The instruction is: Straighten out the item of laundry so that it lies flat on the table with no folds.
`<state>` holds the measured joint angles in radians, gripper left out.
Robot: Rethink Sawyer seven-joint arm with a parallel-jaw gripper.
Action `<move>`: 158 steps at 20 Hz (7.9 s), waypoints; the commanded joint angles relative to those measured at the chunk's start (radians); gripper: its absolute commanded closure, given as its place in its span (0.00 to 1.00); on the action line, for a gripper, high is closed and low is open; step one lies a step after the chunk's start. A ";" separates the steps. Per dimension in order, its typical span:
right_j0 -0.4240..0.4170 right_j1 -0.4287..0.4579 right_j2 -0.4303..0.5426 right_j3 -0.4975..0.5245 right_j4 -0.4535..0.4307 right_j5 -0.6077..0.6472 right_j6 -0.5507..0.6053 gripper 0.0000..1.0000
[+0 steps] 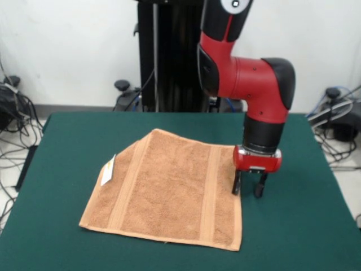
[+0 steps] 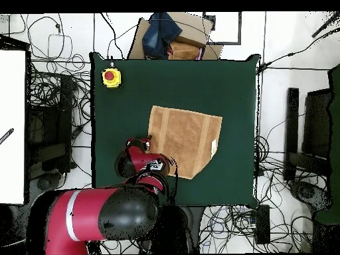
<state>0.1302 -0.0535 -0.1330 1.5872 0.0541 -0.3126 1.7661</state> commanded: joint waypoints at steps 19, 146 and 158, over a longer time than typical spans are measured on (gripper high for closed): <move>-0.030 0.077 -0.056 -0.007 0.006 0.002 0.140 0.00; -0.016 0.010 0.241 0.054 0.205 0.022 0.260 1.00; -0.011 -0.026 0.255 0.093 0.250 0.038 0.290 1.00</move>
<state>0.0856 -0.0808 -0.0319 1.6340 0.2246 -0.3206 1.7659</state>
